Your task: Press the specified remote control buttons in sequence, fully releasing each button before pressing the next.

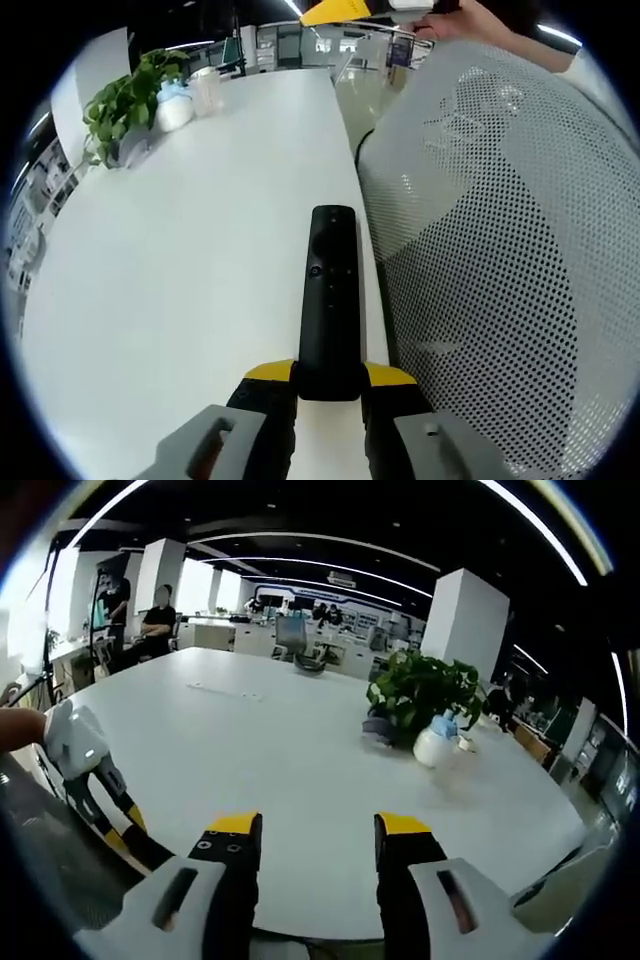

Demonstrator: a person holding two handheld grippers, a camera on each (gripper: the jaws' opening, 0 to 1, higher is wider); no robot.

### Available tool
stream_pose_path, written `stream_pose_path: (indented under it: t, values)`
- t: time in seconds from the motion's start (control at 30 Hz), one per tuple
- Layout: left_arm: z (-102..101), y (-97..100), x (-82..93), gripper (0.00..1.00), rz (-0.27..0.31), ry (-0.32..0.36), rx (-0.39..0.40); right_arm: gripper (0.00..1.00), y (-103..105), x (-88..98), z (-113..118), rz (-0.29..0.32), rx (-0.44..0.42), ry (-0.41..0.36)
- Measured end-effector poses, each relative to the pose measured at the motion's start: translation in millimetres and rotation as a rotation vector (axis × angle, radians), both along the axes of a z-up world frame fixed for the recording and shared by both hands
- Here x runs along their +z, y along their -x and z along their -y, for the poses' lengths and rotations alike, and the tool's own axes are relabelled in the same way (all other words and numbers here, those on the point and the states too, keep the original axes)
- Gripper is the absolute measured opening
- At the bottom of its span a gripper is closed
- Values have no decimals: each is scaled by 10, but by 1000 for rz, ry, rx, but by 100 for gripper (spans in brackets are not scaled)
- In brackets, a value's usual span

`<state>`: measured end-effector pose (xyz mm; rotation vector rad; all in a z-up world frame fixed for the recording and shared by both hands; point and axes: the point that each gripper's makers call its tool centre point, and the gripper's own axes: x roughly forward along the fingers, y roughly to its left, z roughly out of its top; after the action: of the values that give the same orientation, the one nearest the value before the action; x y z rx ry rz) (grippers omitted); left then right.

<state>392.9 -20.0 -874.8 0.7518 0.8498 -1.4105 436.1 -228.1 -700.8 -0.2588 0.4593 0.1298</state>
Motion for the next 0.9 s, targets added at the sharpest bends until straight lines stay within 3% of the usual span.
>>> stream_pose_path:
  t: [0.37, 0.9]
  values:
    - [-1, -53, 1, 24, -19, -8, 7, 42, 5, -38, 22, -17, -4, 47]
    - [-1, -187, -10, 24, 13, -40, -40, 40, 12, -67, 55, -34, -13, 70]
